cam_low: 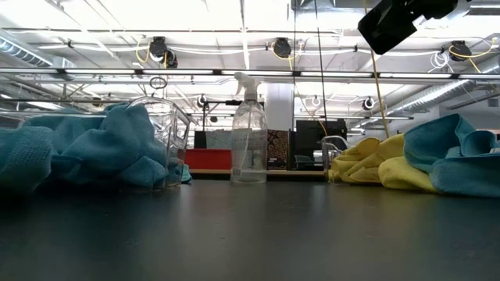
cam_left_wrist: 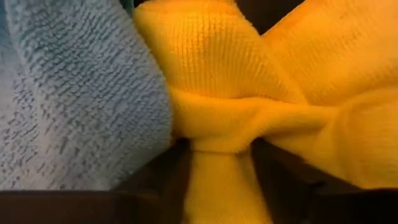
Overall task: Sort microfiber towel by color & place in baskets
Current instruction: Put the yellow towel into the top transparent bin
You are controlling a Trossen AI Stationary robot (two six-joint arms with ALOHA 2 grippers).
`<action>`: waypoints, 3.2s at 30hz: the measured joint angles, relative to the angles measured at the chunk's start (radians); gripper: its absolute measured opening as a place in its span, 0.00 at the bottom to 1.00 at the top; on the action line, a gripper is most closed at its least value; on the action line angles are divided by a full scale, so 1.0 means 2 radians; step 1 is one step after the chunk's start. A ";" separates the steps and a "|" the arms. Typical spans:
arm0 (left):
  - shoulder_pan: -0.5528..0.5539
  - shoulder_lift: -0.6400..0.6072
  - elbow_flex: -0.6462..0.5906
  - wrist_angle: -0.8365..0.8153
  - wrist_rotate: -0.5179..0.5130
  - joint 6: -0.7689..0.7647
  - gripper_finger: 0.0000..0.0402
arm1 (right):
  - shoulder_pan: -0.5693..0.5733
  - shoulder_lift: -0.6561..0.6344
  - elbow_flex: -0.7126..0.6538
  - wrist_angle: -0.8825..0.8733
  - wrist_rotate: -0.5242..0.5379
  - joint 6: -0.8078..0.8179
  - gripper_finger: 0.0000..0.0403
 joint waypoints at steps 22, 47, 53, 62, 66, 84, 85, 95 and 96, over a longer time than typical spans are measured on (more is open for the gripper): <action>0.008 -0.054 0.166 -0.168 -0.028 0.030 0.01 | 0.000 0.000 0.000 0.001 0.000 0.002 0.48; 0.015 -0.121 0.242 -0.255 -0.191 0.102 0.00 | 0.000 0.000 0.000 0.110 0.002 -0.037 0.48; 0.039 -0.121 0.242 -0.251 -0.233 0.165 0.00 | 0.000 0.001 0.000 0.158 0.026 -0.052 0.52; 0.076 -0.121 0.242 -0.244 -0.271 0.260 0.00 | 0.000 0.027 0.000 0.207 0.055 -0.057 0.73; 0.093 -0.121 0.242 -0.215 -0.283 0.322 0.00 | 0.000 0.049 0.000 0.264 0.054 -0.062 0.80; 0.168 -0.120 0.242 -0.006 -0.297 0.596 0.00 | -0.002 0.137 0.000 0.429 0.095 -0.082 0.87; 0.172 -0.120 0.242 0.009 -0.294 0.610 0.00 | -0.002 0.140 0.000 0.433 0.095 -0.082 0.87; 0.210 -0.120 0.242 0.094 -0.233 0.684 0.00 | -0.002 0.176 0.000 0.481 0.092 -0.073 0.87; 0.214 -0.120 0.242 0.097 -0.227 0.687 0.00 | -0.002 0.179 0.000 0.483 0.091 -0.073 0.87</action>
